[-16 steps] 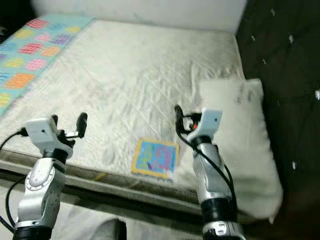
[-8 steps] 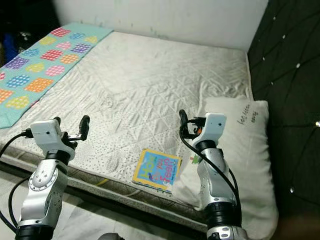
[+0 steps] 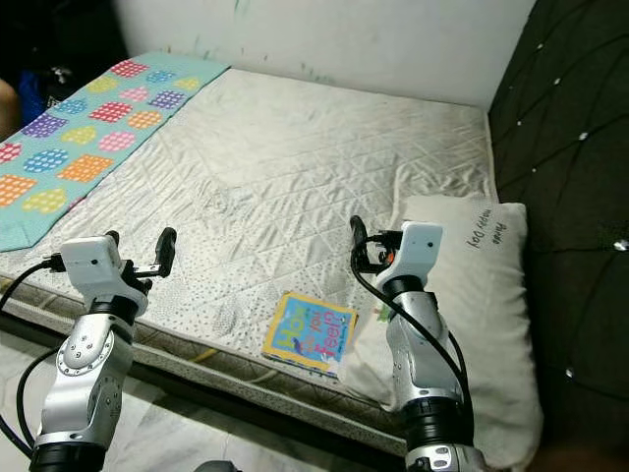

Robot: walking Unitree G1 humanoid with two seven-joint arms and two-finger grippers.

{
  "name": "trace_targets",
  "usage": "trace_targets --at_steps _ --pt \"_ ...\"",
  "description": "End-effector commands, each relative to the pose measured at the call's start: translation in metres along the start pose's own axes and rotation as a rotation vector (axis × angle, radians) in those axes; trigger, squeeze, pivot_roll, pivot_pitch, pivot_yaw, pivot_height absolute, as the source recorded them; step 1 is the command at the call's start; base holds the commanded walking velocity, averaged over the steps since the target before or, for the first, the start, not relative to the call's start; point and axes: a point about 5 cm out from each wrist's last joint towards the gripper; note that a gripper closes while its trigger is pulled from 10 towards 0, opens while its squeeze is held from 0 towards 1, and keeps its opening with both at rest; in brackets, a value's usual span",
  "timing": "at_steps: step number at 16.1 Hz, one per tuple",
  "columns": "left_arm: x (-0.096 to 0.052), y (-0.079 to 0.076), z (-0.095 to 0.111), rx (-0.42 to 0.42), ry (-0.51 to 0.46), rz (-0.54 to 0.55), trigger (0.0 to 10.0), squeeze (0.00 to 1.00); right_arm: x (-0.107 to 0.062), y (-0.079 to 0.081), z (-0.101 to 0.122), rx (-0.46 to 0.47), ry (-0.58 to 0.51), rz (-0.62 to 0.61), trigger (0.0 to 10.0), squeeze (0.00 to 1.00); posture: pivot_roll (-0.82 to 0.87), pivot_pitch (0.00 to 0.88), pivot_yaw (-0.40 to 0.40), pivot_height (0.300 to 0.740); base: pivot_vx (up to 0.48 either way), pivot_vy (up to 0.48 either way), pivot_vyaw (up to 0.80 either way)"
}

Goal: Clean up the room

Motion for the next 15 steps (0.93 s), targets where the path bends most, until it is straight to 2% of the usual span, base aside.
trace_targets --at_steps 1,3,4,5,11,15 --pt "-0.001 0.002 -0.001 0.015 0.006 -0.002 10.0 0.00 -0.001 -0.001 0.000 -0.003 -0.004 -0.005 10.0 0.00 0.09 0.000 0.006 0.740 0.000 0.000 0.00" --pt "-0.001 0.002 -0.001 0.015 0.006 -0.002 10.0 0.00 -0.001 -0.001 0.000 -0.003 -0.004 -0.005 10.0 0.00 0.09 0.000 0.006 0.740 0.000 0.000 0.00" --pt "-0.018 0.019 -0.032 0.043 0.103 0.060 10.0 0.00 -0.015 -0.005 -0.026 -0.055 0.088 -0.011 10.0 0.00 0.10 0.000 -0.021 0.740 0.000 0.000 0.00" --pt "-0.051 0.041 -0.072 0.063 0.244 0.147 10.0 0.00 -0.036 -0.010 -0.060 -0.119 0.221 -0.011 10.0 0.00 0.10 0.000 -0.018 0.740 0.000 0.000 0.00" --pt "-0.045 0.036 -0.071 0.034 0.219 0.117 10.0 0.00 -0.030 -0.006 -0.049 -0.131 0.148 0.029 10.0 0.00 0.09 0.000 -0.017 0.740 0.000 0.000 0.00" --pt "-0.046 0.034 -0.074 0.011 0.223 0.113 10.0 0.00 -0.029 -0.004 -0.050 -0.130 0.151 0.029 10.0 0.00 0.09 0.000 -0.017 0.740 0.000 0.000 0.00"
Point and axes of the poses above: a point about 5 cm out from each wrist's last joint towards the gripper, its own x axis pointing out of the wrist towards the gripper, its own z axis along the axis of the wrist's last joint, y = z × x, and after that the axes turned 11 degrees about -x, right-handed
